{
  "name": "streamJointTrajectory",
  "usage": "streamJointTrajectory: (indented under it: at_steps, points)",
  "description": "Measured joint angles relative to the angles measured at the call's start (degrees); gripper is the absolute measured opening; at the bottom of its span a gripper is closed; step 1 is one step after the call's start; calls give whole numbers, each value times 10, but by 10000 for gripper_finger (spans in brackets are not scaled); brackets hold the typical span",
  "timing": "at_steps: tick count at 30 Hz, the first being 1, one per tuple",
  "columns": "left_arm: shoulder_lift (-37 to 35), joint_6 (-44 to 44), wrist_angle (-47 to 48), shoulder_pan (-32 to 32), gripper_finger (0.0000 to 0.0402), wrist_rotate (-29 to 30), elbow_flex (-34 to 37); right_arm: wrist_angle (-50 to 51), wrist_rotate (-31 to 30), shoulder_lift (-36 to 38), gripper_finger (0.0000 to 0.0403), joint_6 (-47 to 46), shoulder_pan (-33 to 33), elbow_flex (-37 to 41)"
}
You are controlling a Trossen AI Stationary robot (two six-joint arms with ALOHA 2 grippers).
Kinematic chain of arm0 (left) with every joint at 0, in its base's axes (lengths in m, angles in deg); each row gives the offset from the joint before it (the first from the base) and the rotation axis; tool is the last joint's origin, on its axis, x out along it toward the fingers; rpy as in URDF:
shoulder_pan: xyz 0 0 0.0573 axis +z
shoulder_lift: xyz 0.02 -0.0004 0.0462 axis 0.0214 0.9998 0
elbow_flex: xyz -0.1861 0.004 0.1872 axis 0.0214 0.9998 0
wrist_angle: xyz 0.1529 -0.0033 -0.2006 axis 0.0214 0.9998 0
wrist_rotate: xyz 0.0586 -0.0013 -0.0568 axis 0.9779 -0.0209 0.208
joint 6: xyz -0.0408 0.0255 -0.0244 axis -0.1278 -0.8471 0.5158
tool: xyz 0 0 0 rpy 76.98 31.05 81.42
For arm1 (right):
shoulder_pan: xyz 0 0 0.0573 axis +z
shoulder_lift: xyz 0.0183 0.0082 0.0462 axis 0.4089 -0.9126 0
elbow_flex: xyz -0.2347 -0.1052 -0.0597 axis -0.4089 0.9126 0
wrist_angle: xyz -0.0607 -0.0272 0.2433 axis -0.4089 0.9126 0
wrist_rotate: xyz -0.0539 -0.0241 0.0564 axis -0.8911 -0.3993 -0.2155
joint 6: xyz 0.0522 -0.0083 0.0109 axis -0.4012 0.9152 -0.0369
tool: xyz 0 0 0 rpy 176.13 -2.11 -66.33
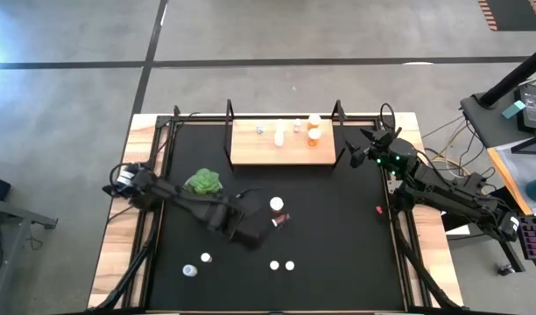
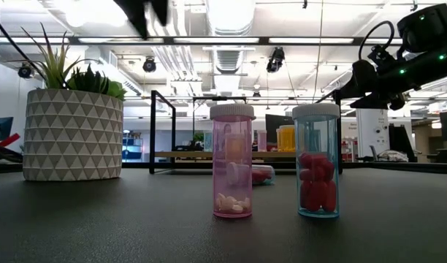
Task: Pick and place medicine bottles onto shelf by color
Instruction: Put the left pink pill bottle on the shelf aligned with the other pink pill bottle
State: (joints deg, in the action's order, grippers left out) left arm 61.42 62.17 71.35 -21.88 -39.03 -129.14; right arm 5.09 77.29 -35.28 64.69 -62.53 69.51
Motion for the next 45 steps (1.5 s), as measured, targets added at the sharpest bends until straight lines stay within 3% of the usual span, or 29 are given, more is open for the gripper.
streamJointTrajectory:
  at_steps: [9,18,35,39,45]
  points:
    - [-37,154,59,-102,266,-96,68,0,0,0,380,0,0,0]
    - [-73,285,-40,-157,266,-151,197,0,0,0,380,0,0,0]
    - [-75,316,-213,-160,262,-180,354,0,0,0,380,0,0,0]
    - [-74,316,-248,-160,240,-187,376,0,0,0,380,0,0,0]
    - [-74,316,-250,-159,178,-189,378,0,0,0,380,0,0,0]
